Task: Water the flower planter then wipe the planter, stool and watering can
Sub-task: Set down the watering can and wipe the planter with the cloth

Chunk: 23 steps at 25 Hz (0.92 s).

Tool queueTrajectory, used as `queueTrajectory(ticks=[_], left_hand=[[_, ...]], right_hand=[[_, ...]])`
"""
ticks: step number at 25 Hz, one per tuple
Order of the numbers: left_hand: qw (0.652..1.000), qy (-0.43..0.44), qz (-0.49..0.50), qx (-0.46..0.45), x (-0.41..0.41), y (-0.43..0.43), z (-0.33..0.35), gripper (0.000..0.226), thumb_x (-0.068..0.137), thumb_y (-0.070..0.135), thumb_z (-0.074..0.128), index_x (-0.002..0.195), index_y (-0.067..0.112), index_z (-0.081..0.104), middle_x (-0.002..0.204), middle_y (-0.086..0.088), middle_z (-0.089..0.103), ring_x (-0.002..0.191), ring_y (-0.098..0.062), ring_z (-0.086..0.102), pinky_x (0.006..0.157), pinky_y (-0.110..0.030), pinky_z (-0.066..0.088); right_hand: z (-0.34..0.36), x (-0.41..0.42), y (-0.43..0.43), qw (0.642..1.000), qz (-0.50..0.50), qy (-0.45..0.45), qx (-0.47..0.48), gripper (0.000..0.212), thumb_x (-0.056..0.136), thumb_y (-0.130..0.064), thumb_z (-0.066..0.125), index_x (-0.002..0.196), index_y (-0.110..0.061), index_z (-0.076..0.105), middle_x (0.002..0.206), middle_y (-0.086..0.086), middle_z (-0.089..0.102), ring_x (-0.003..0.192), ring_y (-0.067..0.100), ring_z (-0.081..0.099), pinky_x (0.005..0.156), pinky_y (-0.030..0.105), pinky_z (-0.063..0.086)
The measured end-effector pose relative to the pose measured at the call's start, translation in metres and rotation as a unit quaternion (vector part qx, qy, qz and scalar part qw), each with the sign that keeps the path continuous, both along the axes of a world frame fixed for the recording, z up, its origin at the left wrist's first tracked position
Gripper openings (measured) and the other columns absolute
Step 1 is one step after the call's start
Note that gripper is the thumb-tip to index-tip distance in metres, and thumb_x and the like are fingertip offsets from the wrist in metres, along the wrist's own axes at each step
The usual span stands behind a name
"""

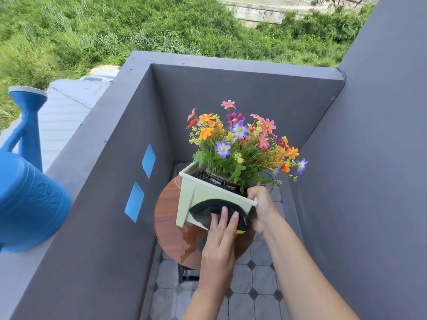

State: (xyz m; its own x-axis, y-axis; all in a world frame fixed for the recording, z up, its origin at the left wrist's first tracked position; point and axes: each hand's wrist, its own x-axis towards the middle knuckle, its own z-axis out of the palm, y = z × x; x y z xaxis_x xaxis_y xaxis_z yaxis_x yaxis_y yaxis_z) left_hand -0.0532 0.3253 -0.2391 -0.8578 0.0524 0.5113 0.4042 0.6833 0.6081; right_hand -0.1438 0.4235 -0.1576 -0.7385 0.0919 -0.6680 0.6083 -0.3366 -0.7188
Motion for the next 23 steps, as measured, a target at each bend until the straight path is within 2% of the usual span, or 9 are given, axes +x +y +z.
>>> queueTrajectory(ticks=[3,5,8,10,12,16,19,21,23], left_hand=[[0.989,-0.03,0.134,0.047,-0.02,-0.014,0.007,0.055,0.093,0.004,0.034,0.142,0.028,0.034,0.149,-0.009,0.037,0.136,-0.027,0.028,0.108,-0.03,0.029],[0.965,-0.084,0.223,0.105,-0.024,-0.017,0.008,0.055,0.09,0.0,0.041,0.141,0.02,0.037,0.147,-0.013,0.038,0.138,-0.029,0.031,0.097,-0.035,0.042],[0.976,-0.085,0.176,0.095,-0.008,-0.016,0.002,0.053,0.093,0.007,0.04,0.14,0.031,0.034,0.147,-0.009,0.037,0.136,-0.029,0.032,0.1,-0.029,0.039],[0.982,-0.074,0.142,0.098,-0.003,-0.021,0.003,0.04,0.1,0.026,0.031,0.138,0.039,0.03,0.145,-0.008,0.037,0.137,-0.023,0.03,0.108,-0.014,0.024],[0.987,-0.044,0.123,0.097,-0.009,-0.026,0.015,0.035,0.103,0.035,0.023,0.137,0.038,0.032,0.143,-0.013,0.041,0.136,-0.02,0.029,0.111,-0.012,0.018],[0.998,0.051,0.041,0.002,-0.04,-0.027,0.05,0.054,0.093,-0.001,0.042,0.141,0.024,0.039,0.145,-0.011,0.042,0.139,-0.025,0.025,0.114,-0.019,0.017],[0.982,-0.034,0.156,0.101,-0.064,-0.047,0.062,0.048,0.095,-0.001,0.043,0.14,0.018,0.045,0.148,-0.006,0.041,0.14,-0.028,0.031,0.107,-0.022,0.029],[0.947,-0.116,0.219,0.203,-0.071,-0.061,0.062,0.041,0.101,0.016,0.039,0.139,0.029,0.046,0.143,0.002,0.05,0.13,-0.021,0.047,0.092,-0.021,0.037],[0.951,-0.124,0.205,0.195,-0.068,-0.067,0.063,0.038,0.1,0.026,0.038,0.135,0.04,0.046,0.135,0.011,0.057,0.118,-0.016,0.055,0.085,-0.023,0.039]], right_hand=[[0.0,0.002,0.001,1.0,0.004,-0.011,0.002,0.024,0.025,-0.016,0.039,0.039,-0.024,0.021,0.057,0.0,0.02,0.056,0.019,0.023,0.059,0.026,0.029],[-0.001,0.002,0.002,1.0,0.002,-0.016,0.006,0.018,0.03,-0.014,0.04,0.036,-0.023,0.026,0.051,0.001,0.024,0.056,0.019,0.026,0.062,0.027,0.032],[-0.001,-0.001,0.005,0.999,0.021,-0.039,0.001,0.016,0.045,-0.012,0.046,0.051,-0.019,0.032,0.057,0.005,0.034,0.059,0.022,0.035,0.067,0.032,0.04],[-0.004,-0.002,0.006,0.999,0.018,-0.05,-0.005,0.027,0.033,-0.012,0.047,0.052,-0.02,0.027,0.062,0.004,0.031,0.061,0.023,0.033,0.069,0.035,0.042],[-0.008,-0.001,0.006,0.999,0.022,-0.047,-0.015,0.04,0.022,-0.015,0.045,0.055,-0.021,0.023,0.066,0.004,0.027,0.061,0.023,0.029,0.069,0.036,0.04],[-0.007,0.0,0.002,0.998,0.036,-0.038,-0.028,0.031,0.033,-0.014,0.041,0.06,-0.019,0.027,0.067,0.006,0.029,0.06,0.024,0.03,0.068,0.037,0.041],[-0.001,0.0,0.001,0.999,0.011,-0.026,-0.027,0.029,0.035,-0.013,0.038,0.055,-0.021,0.02,0.062,0.001,0.024,0.058,0.021,0.029,0.067,0.035,0.038],[0.004,0.001,-0.001,0.999,0.005,-0.02,-0.028,0.024,0.039,-0.01,0.036,0.052,-0.021,0.02,0.059,0.0,0.023,0.056,0.021,0.028,0.067,0.035,0.039],[0.005,0.001,0.0,0.999,0.014,-0.026,-0.035,0.018,0.042,-0.011,0.039,0.052,-0.019,0.025,0.058,0.002,0.028,0.055,0.022,0.033,0.067,0.035,0.04]])
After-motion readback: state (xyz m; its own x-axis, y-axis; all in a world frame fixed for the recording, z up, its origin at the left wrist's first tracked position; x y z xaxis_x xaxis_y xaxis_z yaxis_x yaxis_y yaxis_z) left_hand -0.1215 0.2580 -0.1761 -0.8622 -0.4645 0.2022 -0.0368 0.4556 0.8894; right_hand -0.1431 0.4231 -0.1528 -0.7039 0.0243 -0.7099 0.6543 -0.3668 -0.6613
